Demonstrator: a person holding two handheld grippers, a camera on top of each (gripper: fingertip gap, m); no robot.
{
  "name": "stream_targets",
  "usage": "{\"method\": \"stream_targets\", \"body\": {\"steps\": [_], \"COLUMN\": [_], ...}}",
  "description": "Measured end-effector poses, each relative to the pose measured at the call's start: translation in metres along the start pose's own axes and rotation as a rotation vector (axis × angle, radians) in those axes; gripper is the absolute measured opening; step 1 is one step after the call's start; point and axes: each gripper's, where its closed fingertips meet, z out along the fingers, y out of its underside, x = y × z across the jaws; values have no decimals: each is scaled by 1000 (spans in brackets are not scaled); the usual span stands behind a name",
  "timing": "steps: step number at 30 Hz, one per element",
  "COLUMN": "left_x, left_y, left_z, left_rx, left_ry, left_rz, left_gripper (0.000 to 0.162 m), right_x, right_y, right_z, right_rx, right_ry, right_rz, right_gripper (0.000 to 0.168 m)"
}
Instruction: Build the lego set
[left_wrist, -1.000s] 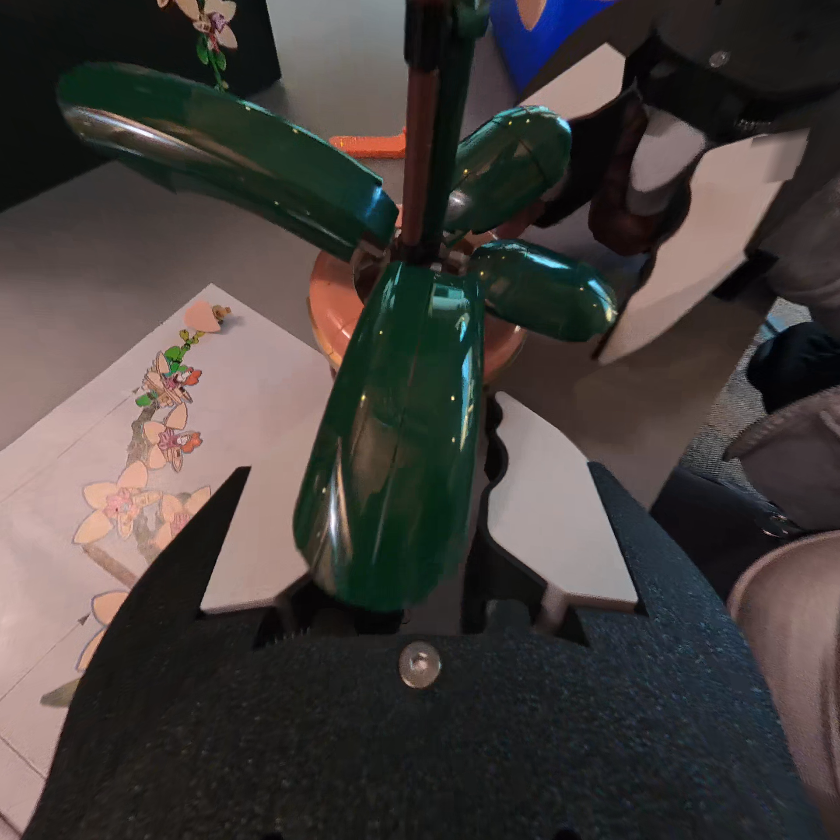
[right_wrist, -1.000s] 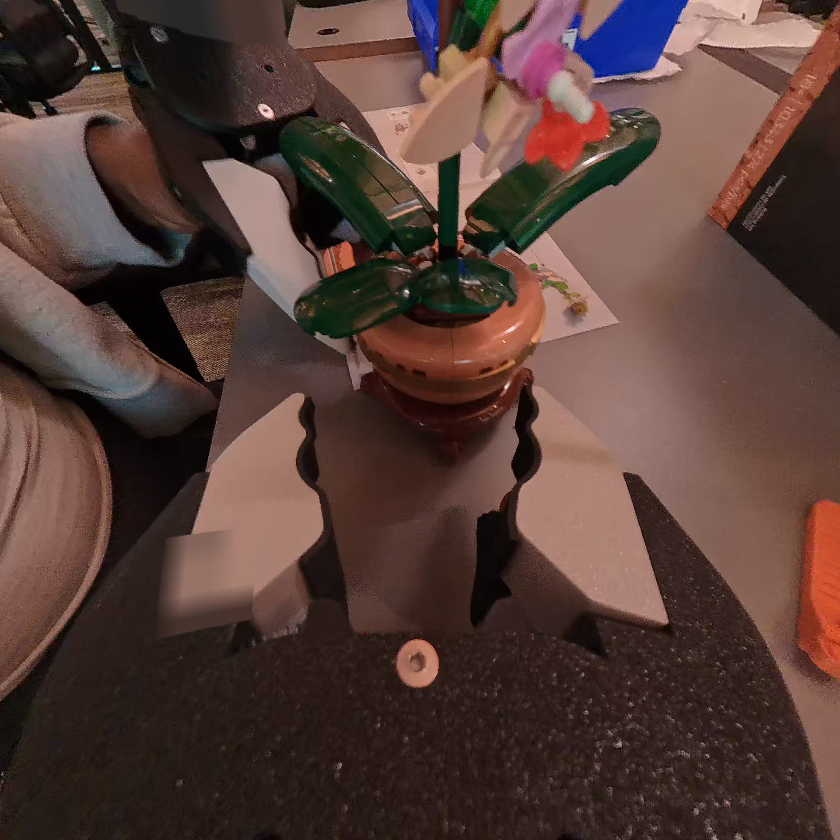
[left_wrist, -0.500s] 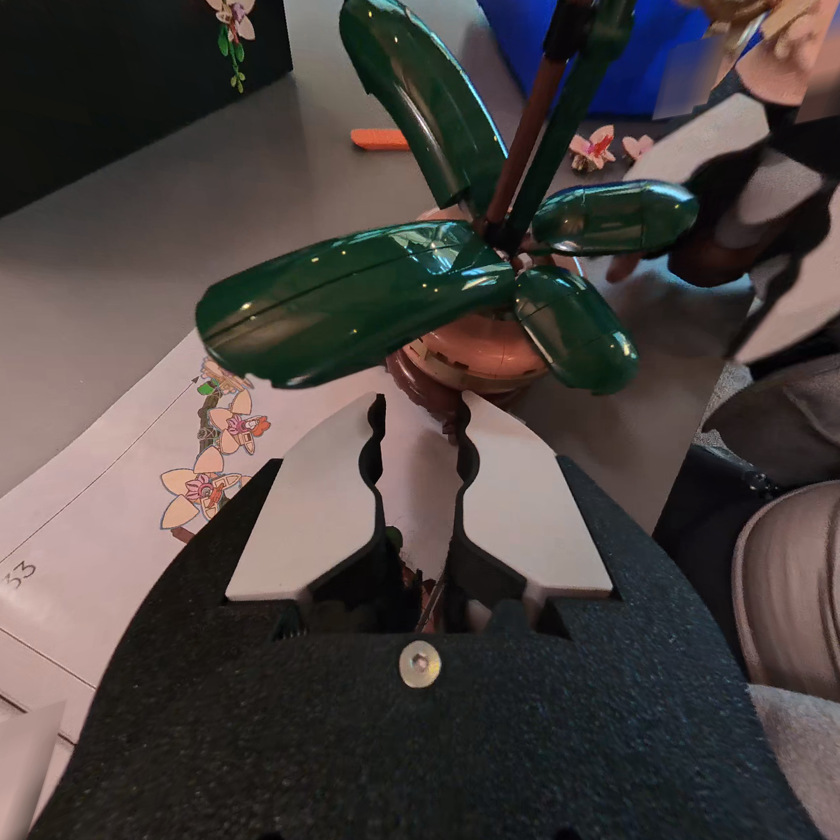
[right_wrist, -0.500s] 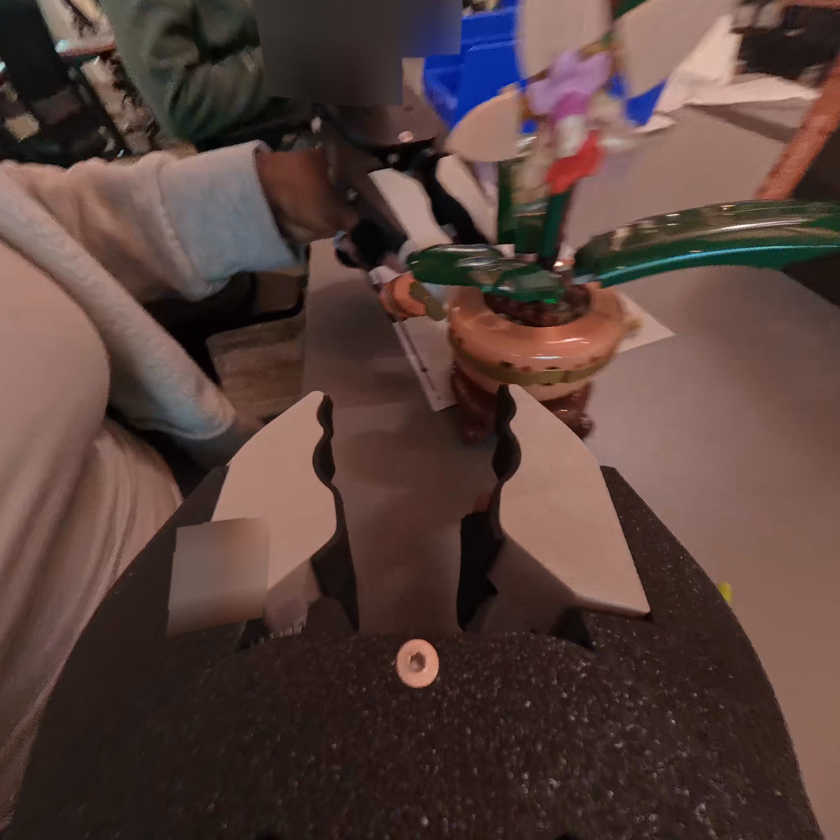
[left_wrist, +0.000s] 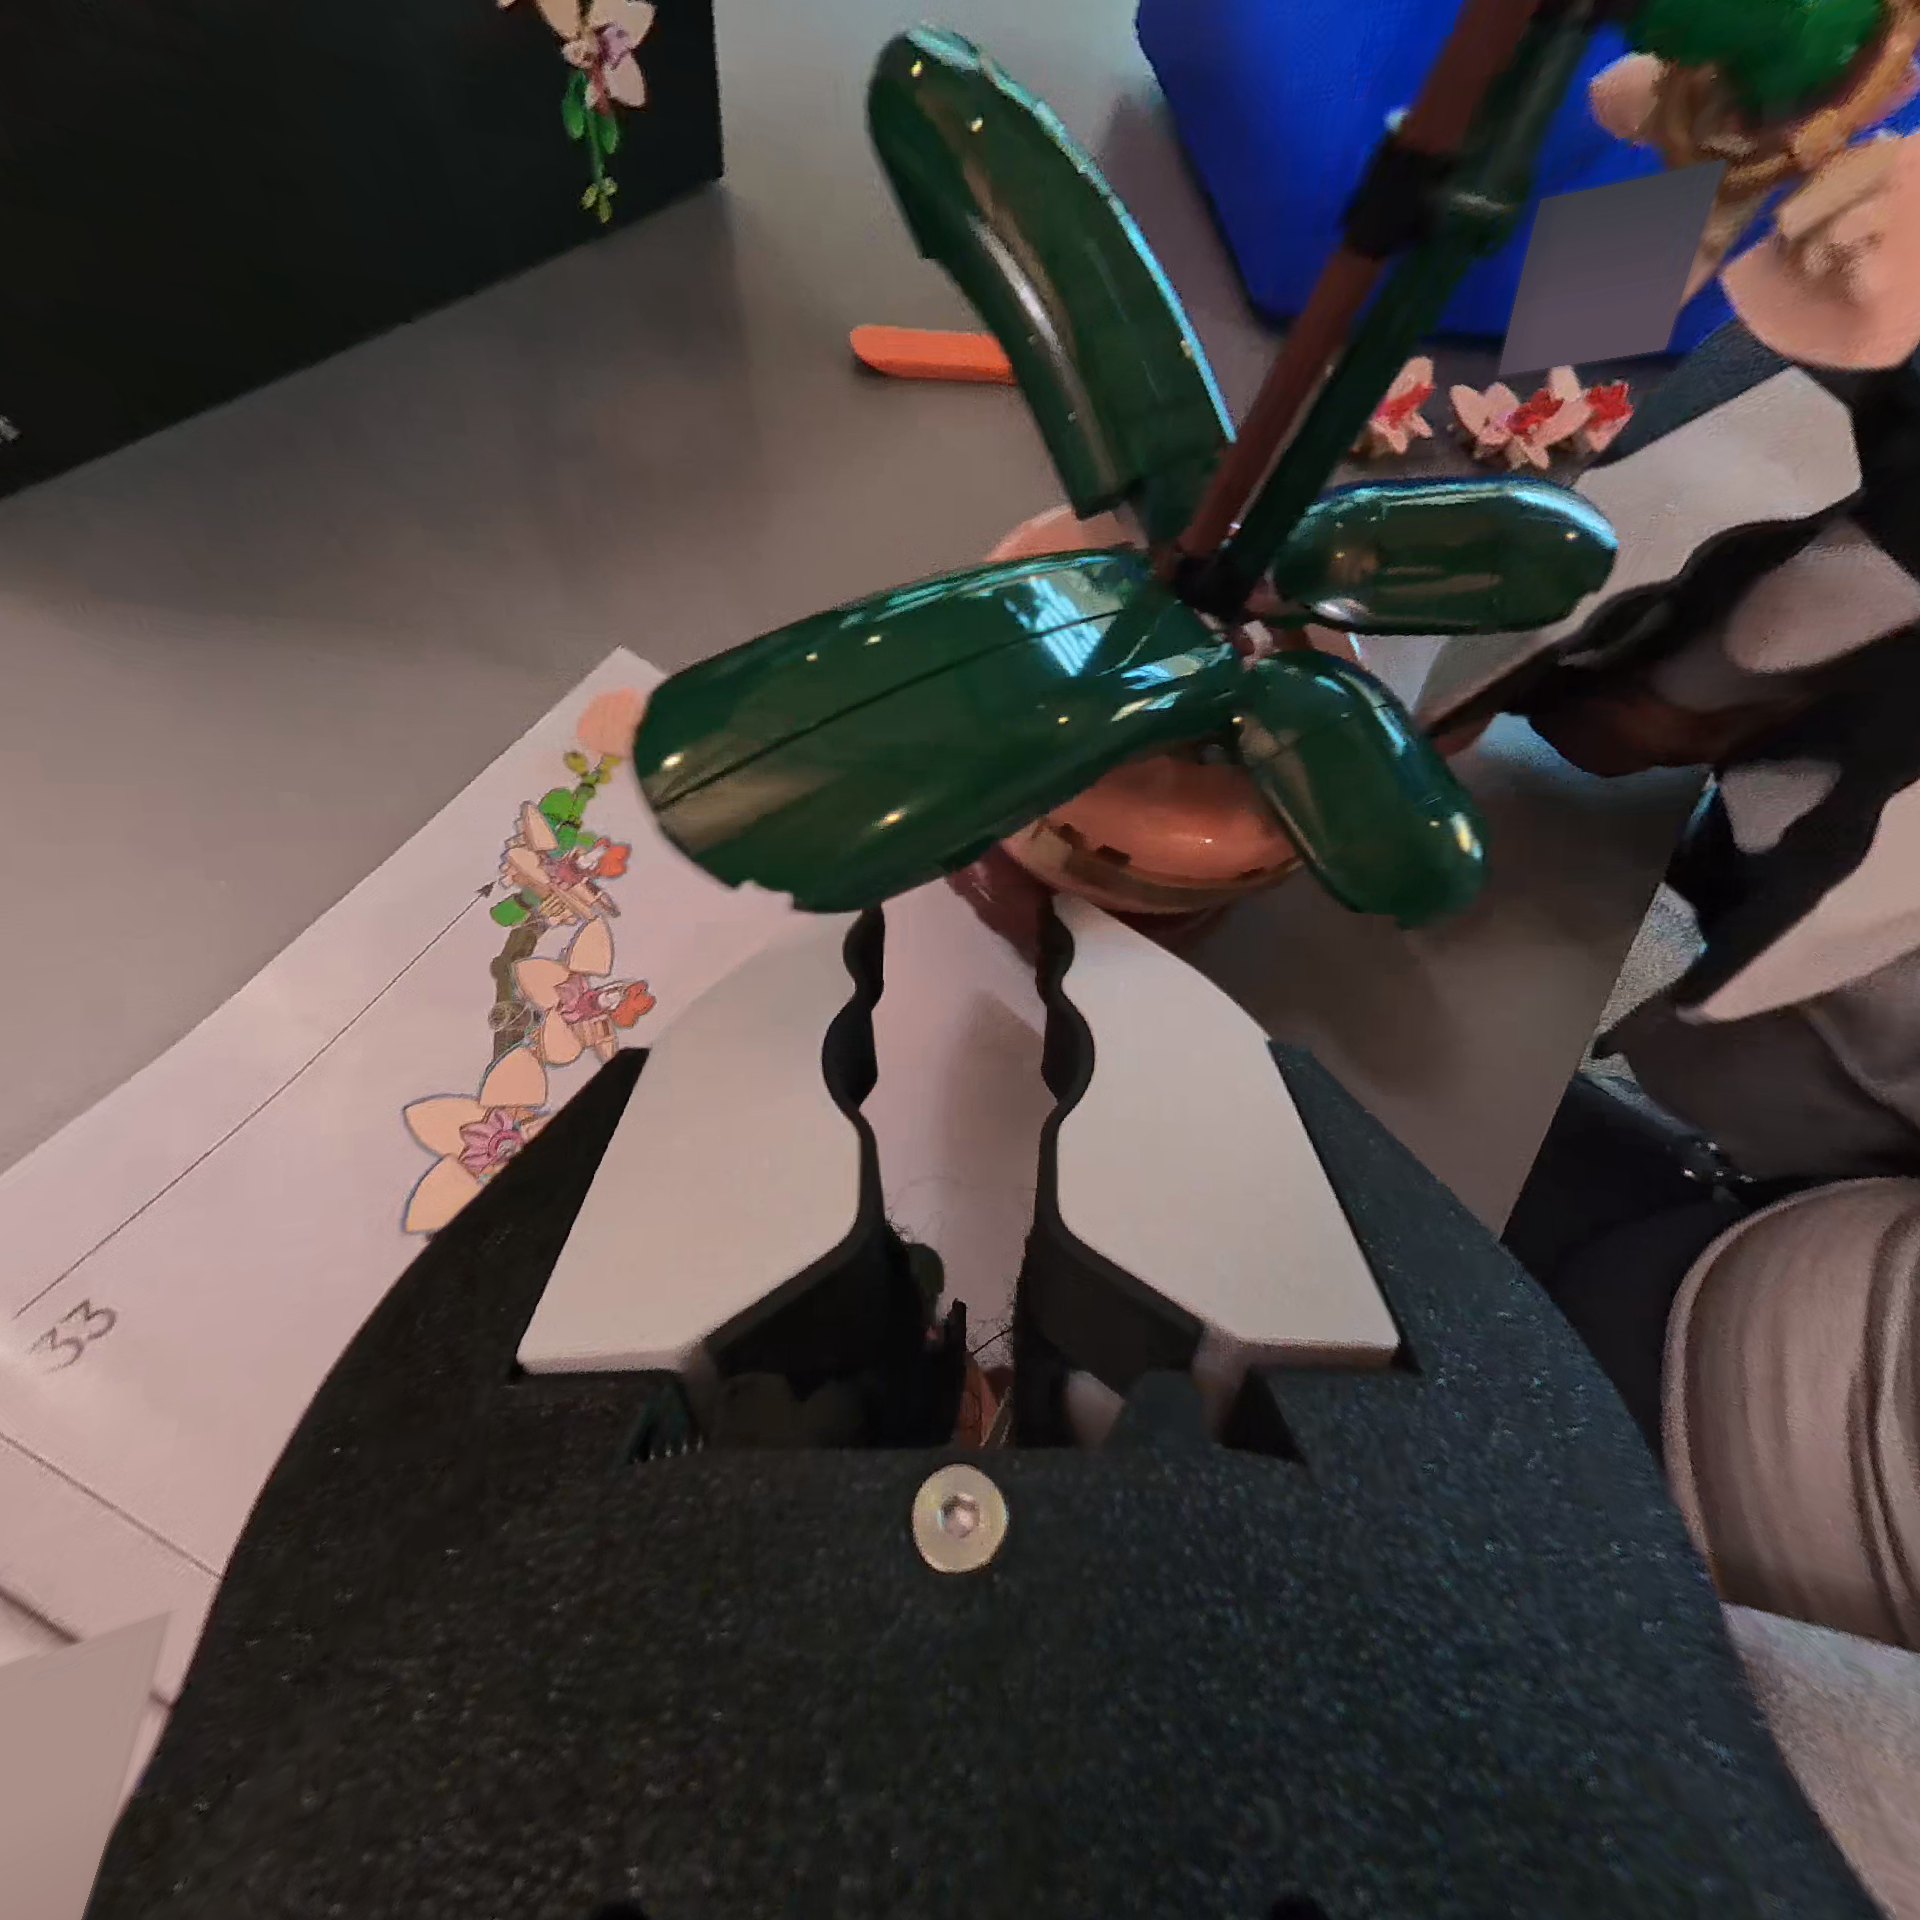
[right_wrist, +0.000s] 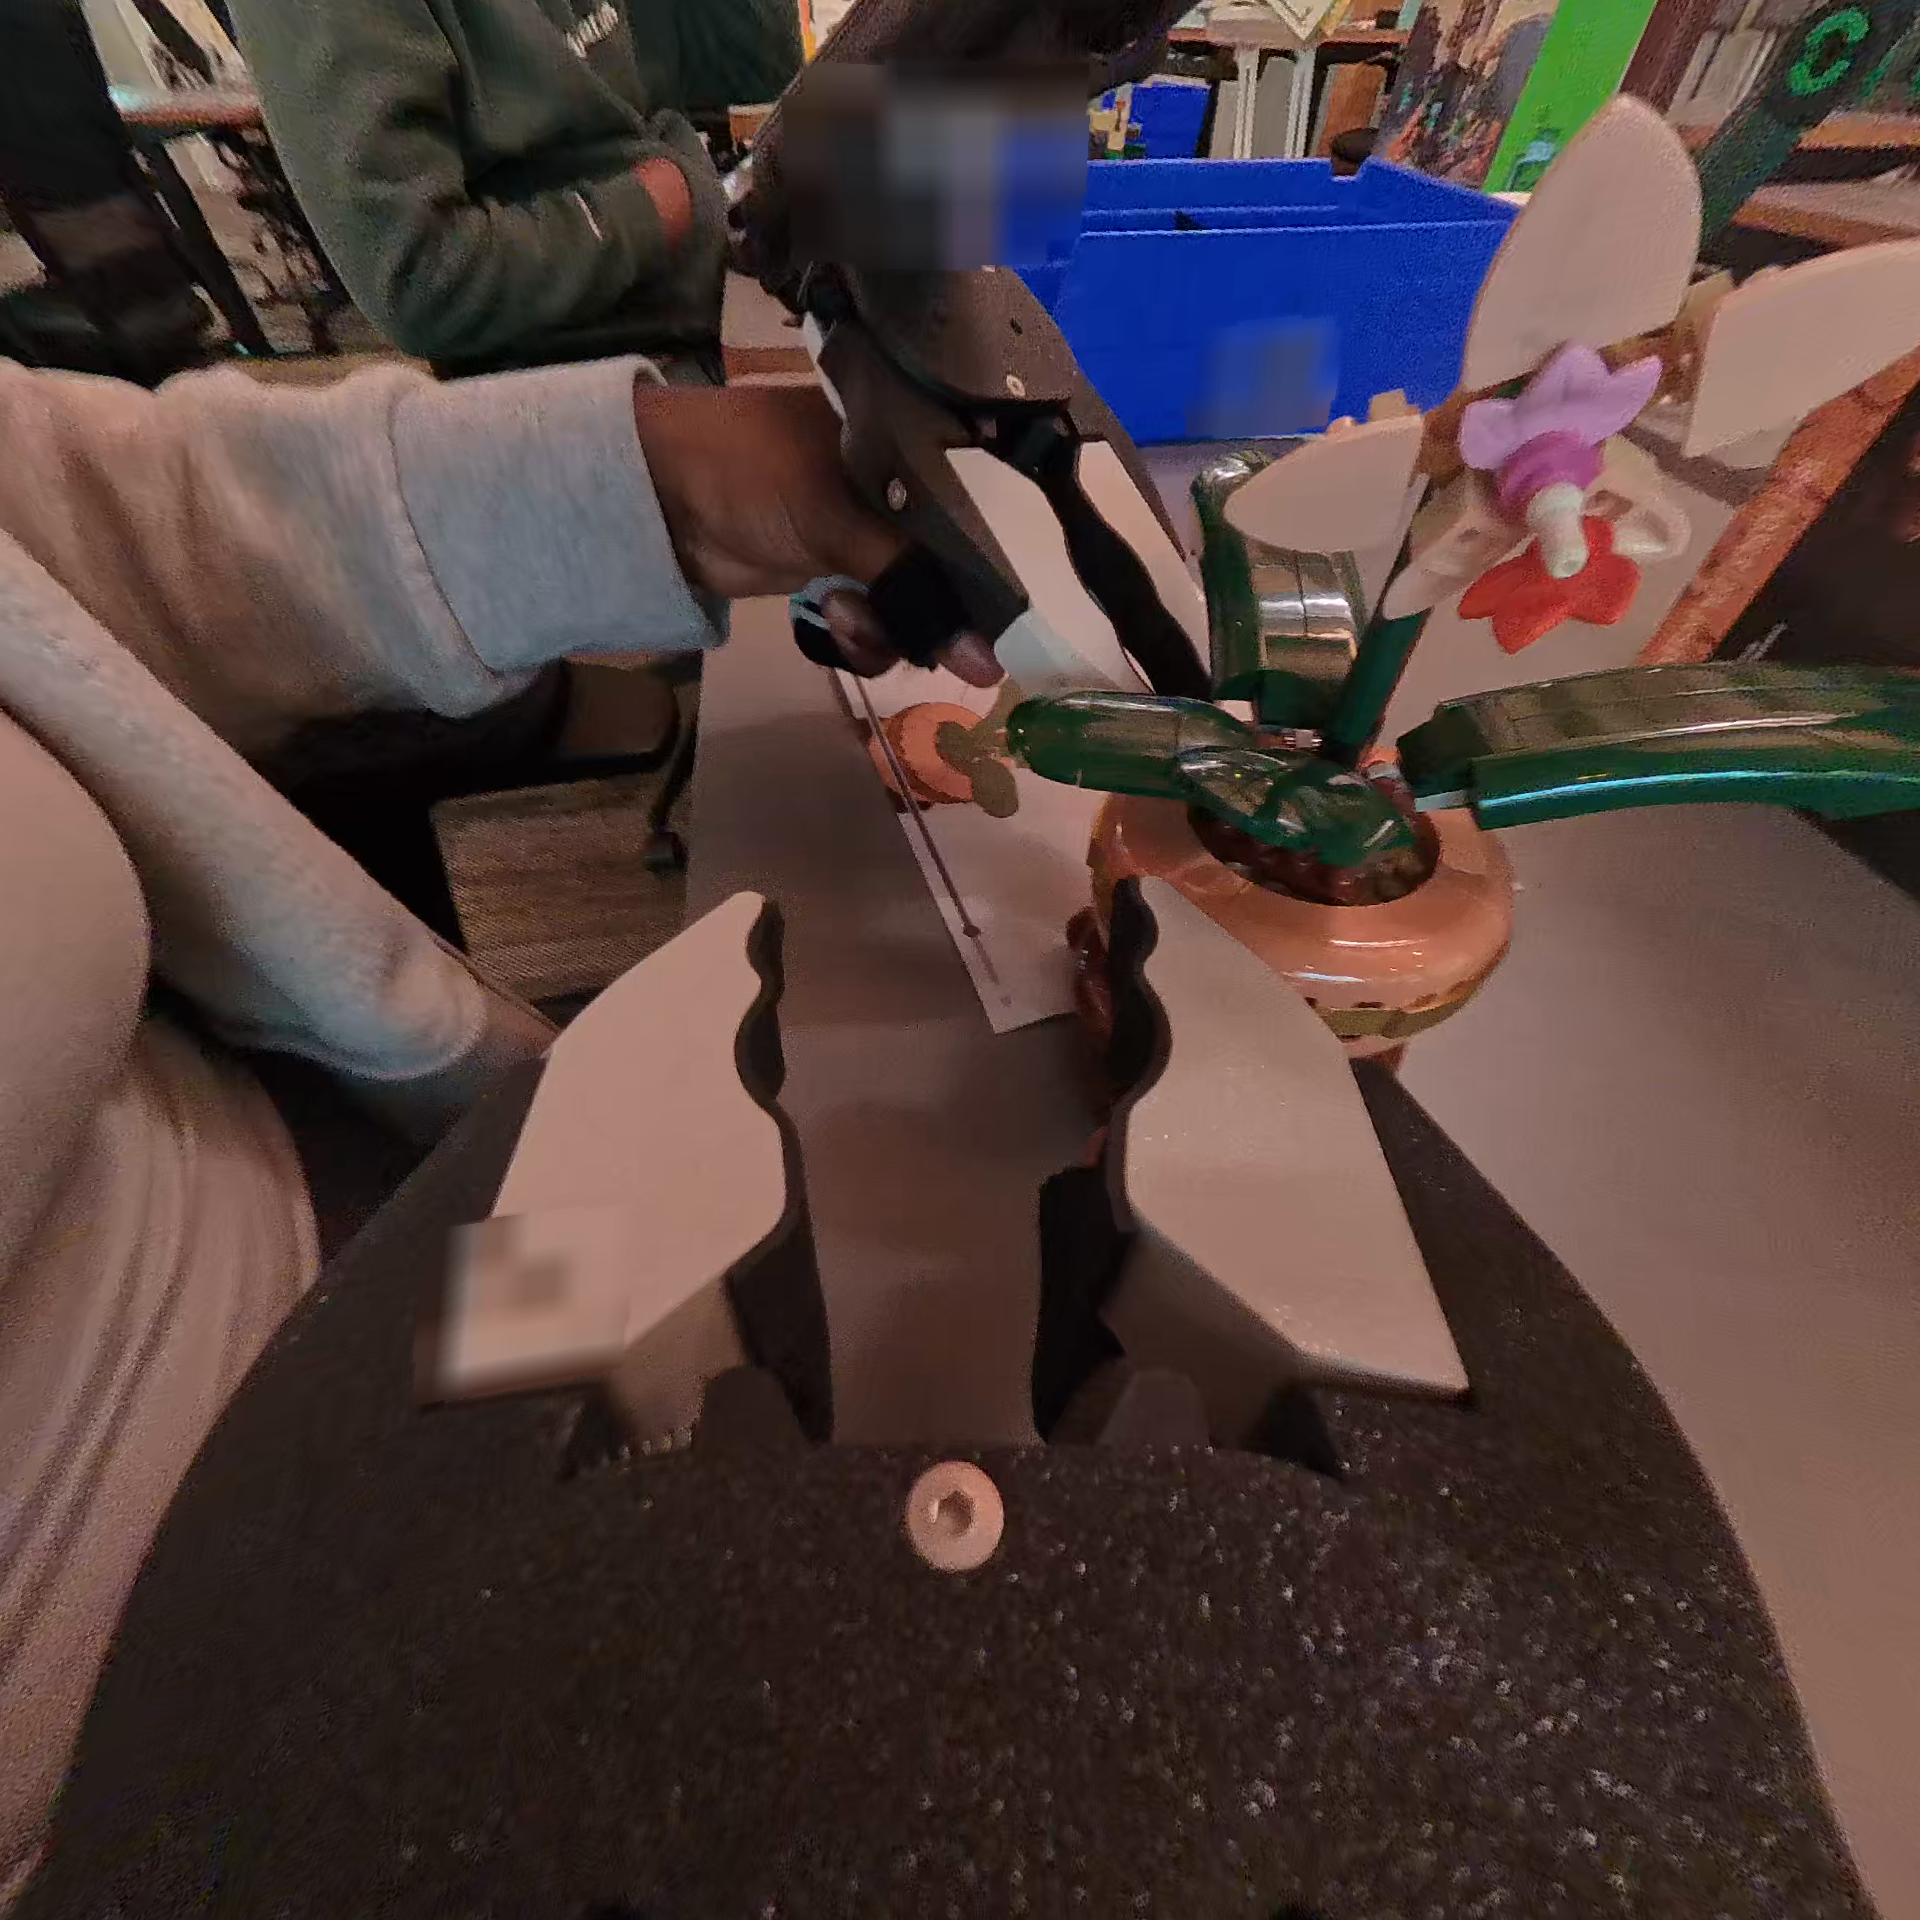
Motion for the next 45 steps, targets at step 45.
{"method": "stream_targets", "body": {"steps": [45], "left_x": [9], "left_y": [-88], "left_z": [-69], "left_rx": [461], "left_ry": [-48], "left_rz": [11], "left_gripper": [23], "right_x": [39], "right_y": [-81], "right_z": [-92], "right_rx": [651], "right_ry": [9], "right_rz": [204], "right_gripper": [31]}}
